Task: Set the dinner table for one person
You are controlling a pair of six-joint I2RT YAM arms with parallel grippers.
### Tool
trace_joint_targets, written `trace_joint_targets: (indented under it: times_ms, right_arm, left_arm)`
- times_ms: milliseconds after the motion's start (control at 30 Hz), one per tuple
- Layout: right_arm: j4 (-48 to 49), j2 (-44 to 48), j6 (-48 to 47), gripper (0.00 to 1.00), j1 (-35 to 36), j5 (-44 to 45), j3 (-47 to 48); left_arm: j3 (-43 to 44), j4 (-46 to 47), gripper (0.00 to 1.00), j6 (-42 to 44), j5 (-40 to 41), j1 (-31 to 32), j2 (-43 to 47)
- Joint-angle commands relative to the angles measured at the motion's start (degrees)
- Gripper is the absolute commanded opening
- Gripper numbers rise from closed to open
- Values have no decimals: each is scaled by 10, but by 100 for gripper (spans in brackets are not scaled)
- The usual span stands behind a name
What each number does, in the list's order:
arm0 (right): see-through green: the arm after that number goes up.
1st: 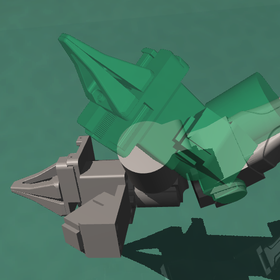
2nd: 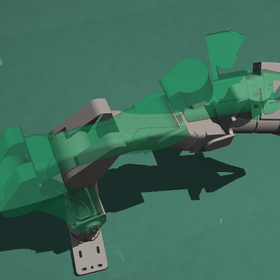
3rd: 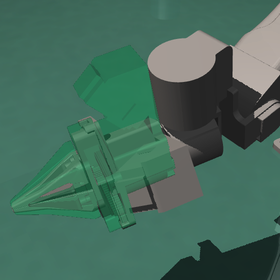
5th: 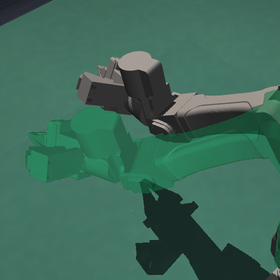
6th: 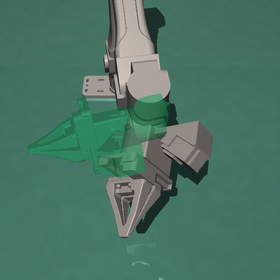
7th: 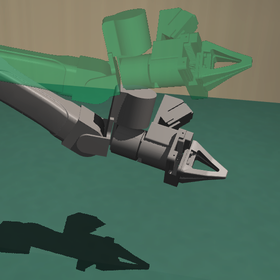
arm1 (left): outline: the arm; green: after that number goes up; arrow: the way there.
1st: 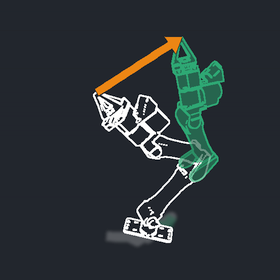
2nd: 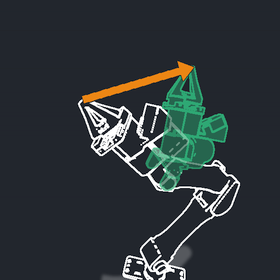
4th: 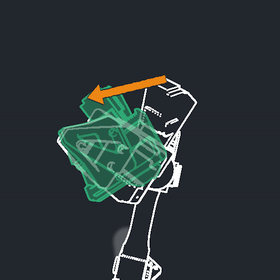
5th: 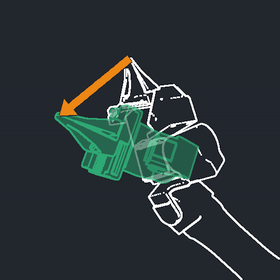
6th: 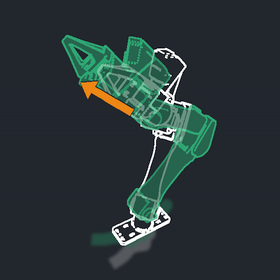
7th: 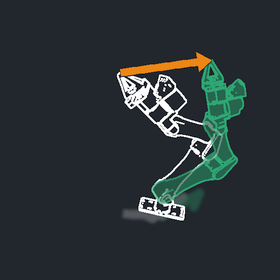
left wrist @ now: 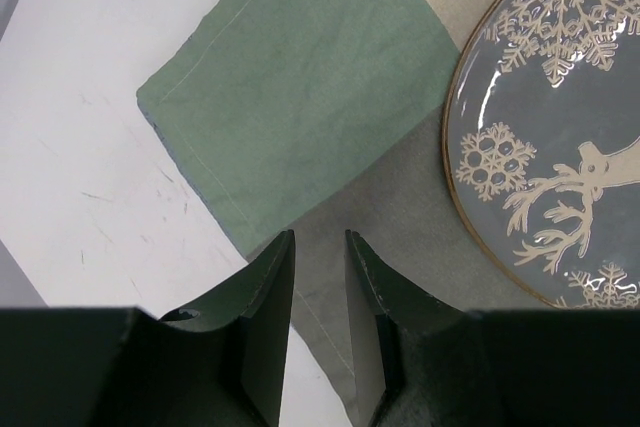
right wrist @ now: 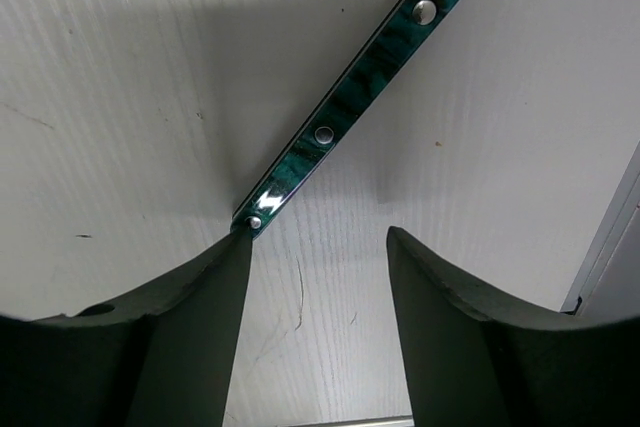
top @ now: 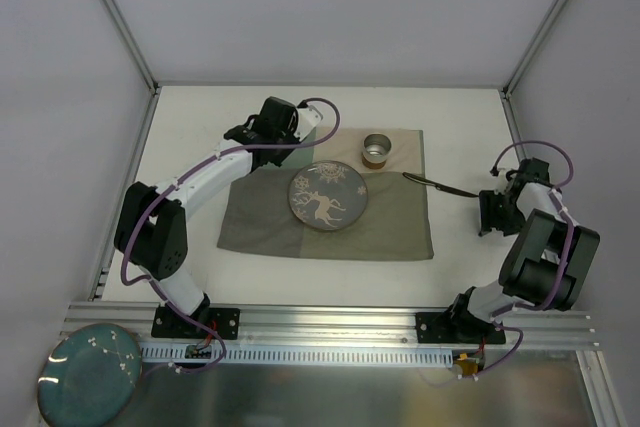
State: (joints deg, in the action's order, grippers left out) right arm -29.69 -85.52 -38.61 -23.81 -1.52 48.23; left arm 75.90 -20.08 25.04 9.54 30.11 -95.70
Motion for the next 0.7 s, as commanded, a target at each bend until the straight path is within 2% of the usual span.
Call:
trace_joint_targets:
  times_ms: [0,300,433,500,533,667]
  right_arm:
    - [-19,0,-3,60,-4,-30,32]
    - [-38,17,2,60,-4,-36,57]
    - [13,30,33,62,-4,-14,34]
    - [44,36,73,64,-4,1,20]
    - [58,40,86,70,-4,9,13]
    - [89,61,136,74,-7,43,8]
  left_arm:
    - [25,-9,27,-4,7,6,-6]
    - [32,-11,27,-4,7,9,-18]
    - [34,-10,26,-5,6,9,-19]
    - [36,-11,26,-6,5,9,-23]
    - [36,-10,26,-7,5,9,-24]
    - [32,-10,26,-9,3,9,-22]
